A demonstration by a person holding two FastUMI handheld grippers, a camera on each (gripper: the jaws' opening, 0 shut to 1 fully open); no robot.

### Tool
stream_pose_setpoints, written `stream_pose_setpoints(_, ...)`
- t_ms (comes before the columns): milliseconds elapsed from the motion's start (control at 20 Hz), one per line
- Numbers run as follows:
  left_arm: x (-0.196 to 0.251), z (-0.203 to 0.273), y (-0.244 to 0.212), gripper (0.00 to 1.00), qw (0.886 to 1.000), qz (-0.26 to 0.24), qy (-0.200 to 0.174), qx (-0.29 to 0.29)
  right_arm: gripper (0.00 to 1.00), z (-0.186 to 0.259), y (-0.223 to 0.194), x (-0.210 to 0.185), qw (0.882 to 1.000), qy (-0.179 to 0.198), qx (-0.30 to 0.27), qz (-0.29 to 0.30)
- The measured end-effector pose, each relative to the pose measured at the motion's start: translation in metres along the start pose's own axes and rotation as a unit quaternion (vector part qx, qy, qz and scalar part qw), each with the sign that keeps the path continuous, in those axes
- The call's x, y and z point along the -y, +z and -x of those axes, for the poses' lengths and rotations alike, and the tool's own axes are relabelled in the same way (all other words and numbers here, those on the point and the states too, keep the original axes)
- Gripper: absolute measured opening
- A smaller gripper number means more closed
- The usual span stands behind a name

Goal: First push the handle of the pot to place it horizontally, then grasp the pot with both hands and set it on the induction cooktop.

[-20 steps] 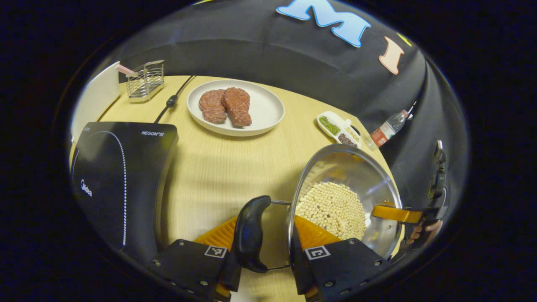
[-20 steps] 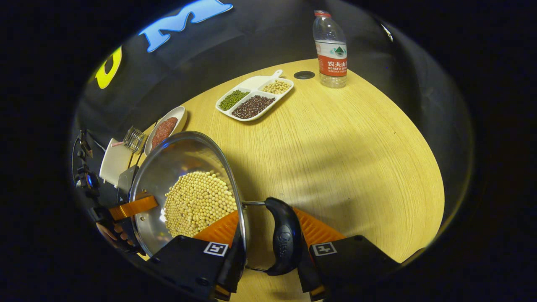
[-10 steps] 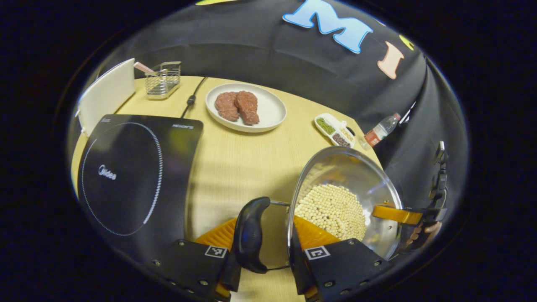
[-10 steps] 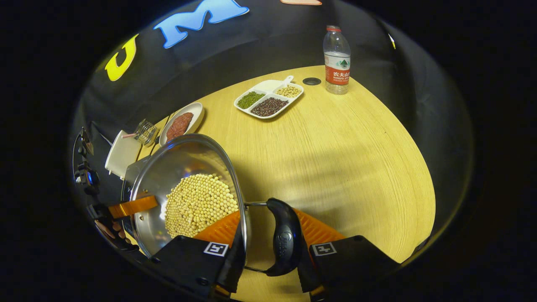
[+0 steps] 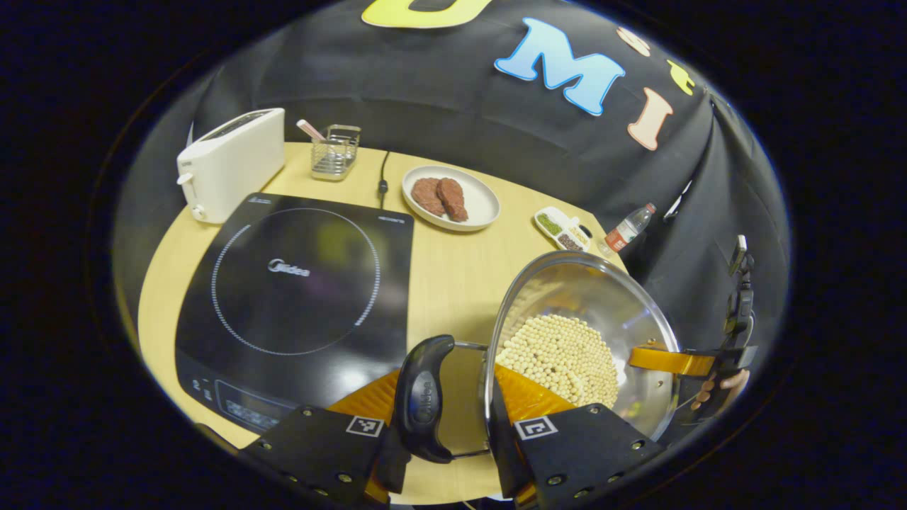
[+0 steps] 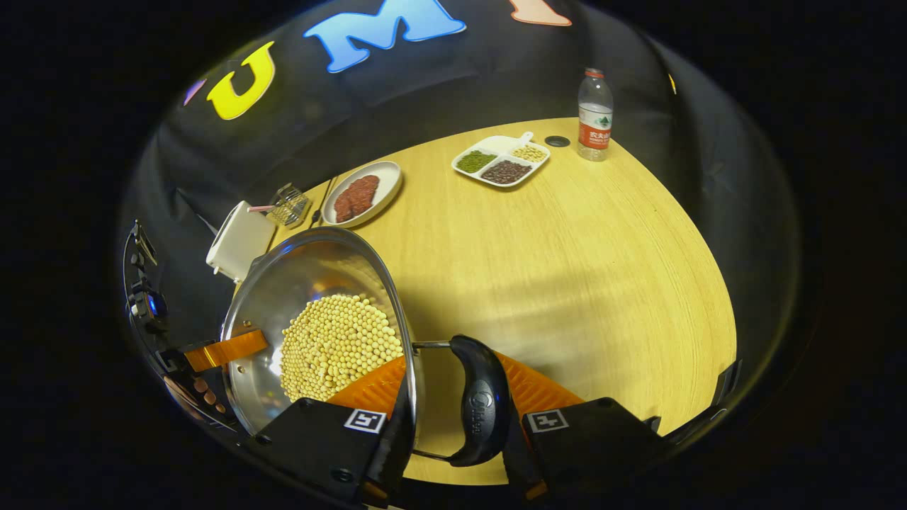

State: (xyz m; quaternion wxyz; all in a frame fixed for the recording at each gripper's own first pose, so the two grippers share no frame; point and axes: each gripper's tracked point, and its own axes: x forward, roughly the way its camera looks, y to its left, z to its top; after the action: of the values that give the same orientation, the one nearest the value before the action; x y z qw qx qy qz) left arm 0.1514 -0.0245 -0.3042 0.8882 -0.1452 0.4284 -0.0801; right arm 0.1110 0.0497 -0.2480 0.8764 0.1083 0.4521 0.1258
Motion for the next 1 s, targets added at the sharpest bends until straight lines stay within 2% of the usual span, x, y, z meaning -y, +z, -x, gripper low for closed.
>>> stream_pose_setpoints(50,-0.009,0.007,0.000,0.55,1.000,0.002,0.001,0.003,0.58,0.002,-0.003,-0.012,1.000,0.003,0.002,0.001)
stream_pose_setpoints(200,-0.039,0.027,0.003,0.48,1.000,0.009,0.003,0.007,0.55,0.005,-0.009,-0.046,1.000,0.011,0.006,0.008)
stream_pose_setpoints(250,-0.049,0.033,0.006,0.48,1.000,0.011,0.004,0.009,0.58,0.005,-0.010,-0.057,1.000,0.015,0.006,0.009)
stream_pose_setpoints(300,-0.058,0.038,0.009,0.52,1.000,0.012,0.005,0.013,0.55,0.005,-0.011,-0.067,1.000,0.018,0.006,0.011)
stream_pose_setpoints(350,-0.066,0.041,0.011,0.48,1.000,0.012,0.006,0.016,0.58,0.004,-0.012,-0.077,1.000,0.020,0.005,0.011)
stream_pose_setpoints(400,-0.075,0.045,0.014,0.48,1.000,0.013,0.009,0.020,0.55,0.002,-0.012,-0.086,1.000,0.023,0.004,0.013)
stream_pose_setpoints(500,-0.094,0.051,0.022,0.48,0.999,0.016,0.011,0.026,0.57,-0.002,-0.011,-0.106,0.999,0.027,0.007,0.018)
stream_pose_setpoints(550,-0.104,0.055,0.024,0.55,0.999,0.018,0.012,0.028,0.57,-0.004,-0.010,-0.116,0.999,0.029,0.008,0.019)
stream_pose_setpoints(600,-0.114,0.056,0.029,0.52,0.999,0.019,0.013,0.031,0.54,-0.006,-0.008,-0.127,0.999,0.032,0.012,0.021)
stream_pose_setpoints(650,-0.123,0.057,0.034,0.50,0.999,0.020,0.014,0.034,0.57,-0.009,-0.006,-0.136,0.999,0.032,0.018,0.021)
stream_pose_setpoints(800,-0.156,0.062,0.055,0.48,0.998,0.018,0.026,0.047,0.57,-0.022,0.000,-0.168,0.999,0.036,0.028,0.022)
stream_pose_setpoints(850,-0.165,0.062,0.060,0.52,0.998,0.018,0.029,0.051,0.54,-0.028,0.002,-0.179,0.999,0.040,0.028,0.022)
stream_pose_setpoints(900,-0.175,0.062,0.066,0.52,0.998,0.018,0.032,0.054,0.57,-0.034,0.006,-0.188,0.998,0.043,0.029,0.025)
stream_pose_setpoints(950,-0.186,0.062,0.072,0.52,0.998,0.019,0.034,0.057,0.55,-0.042,0.013,-0.198,0.998,0.045,0.032,0.030)
stream_pose_setpoints(1000,-0.197,0.061,0.078,0.55,0.997,0.021,0.035,0.060,0.57,-0.047,0.017,-0.206,0.998,0.047,0.033,0.033)
